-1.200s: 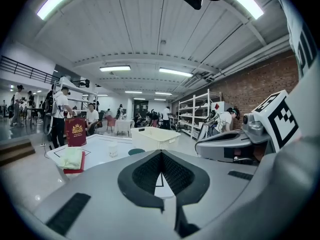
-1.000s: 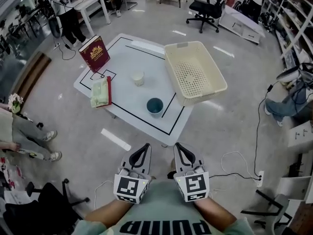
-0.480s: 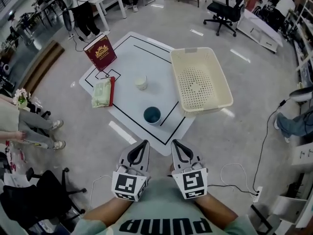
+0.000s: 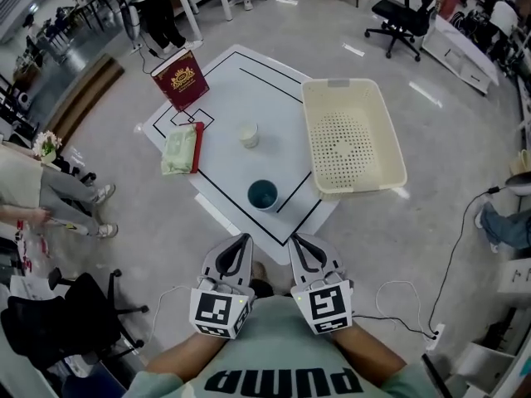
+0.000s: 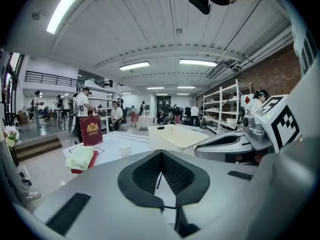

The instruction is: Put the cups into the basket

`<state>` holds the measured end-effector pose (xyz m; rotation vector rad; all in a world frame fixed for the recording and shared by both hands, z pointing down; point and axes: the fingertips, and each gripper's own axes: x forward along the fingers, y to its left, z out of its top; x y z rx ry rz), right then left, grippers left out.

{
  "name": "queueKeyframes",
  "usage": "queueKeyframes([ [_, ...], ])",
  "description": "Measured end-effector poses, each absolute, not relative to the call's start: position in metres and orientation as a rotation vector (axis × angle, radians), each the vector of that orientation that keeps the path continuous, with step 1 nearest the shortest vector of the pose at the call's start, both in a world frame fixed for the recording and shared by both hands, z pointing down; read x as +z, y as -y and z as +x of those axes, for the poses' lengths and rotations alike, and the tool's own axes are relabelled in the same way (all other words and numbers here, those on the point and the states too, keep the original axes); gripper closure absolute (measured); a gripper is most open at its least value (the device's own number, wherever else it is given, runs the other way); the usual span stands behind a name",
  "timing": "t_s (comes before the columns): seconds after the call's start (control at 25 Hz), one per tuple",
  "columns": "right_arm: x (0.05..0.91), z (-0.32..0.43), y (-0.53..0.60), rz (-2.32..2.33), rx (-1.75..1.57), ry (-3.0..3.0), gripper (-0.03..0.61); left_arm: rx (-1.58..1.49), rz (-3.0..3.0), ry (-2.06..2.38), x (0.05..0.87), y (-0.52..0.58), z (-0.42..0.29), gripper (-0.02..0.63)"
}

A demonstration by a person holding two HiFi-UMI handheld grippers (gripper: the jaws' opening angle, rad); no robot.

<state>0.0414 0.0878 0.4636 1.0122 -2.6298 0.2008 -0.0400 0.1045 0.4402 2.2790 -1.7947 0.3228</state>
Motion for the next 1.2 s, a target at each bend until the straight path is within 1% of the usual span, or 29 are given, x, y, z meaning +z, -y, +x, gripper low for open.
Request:
queueKeyframes([
  [0.16, 0.471, 0.031, -0.083, 0.976, 0.214, 2.625, 0.558, 0.320, 2.277, 1.772, 0.448, -0.095, -0.047, 0.609],
  [0.2, 0.473, 0.028, -0.081, 0.976, 0.215, 2.619, 0.548, 0.319, 2.280, 1.763, 0.450, -0.091, -0.049, 0.609],
  [0.24, 0.475, 0.025, -0.078, 0.978, 0.216, 2.612, 0.516, 0.317, 2.286, 1.753, 0.450, -0.087, -0.051, 0.609],
  [0.28, 0.476, 0.023, -0.075, 0.983, 0.222, 2.605, 0.460, 0.314, 2.294, 1.742, 0.450, -0.083, -0.053, 0.609],
  [0.32, 0.478, 0.020, -0.072, 0.989, 0.231, 2.599, 0.435, 0.312, 2.304, 1.731, 0.449, -0.078, -0.055, 0.609],
  [0.52, 0.485, 0.006, -0.058, 1.016, 0.260, 2.567, 0.360, 0.310, 2.338, 1.684, 0.448, -0.058, -0.069, 0.609],
  [0.92, 0.507, -0.027, -0.031, 1.016, 0.270, 2.499, 0.252, 0.318, 2.360, 1.630, 0.457, -0.023, -0.101, 0.608],
  [1.08, 0.518, -0.039, -0.021, 1.026, 0.259, 2.463, 0.226, 0.335, 2.370, 1.602, 0.465, -0.013, -0.114, 0.609],
  [1.2, 0.525, -0.045, -0.016, 1.037, 0.267, 2.433, 0.218, 0.347, 2.391, 1.572, 0.470, -0.008, -0.120, 0.609],
])
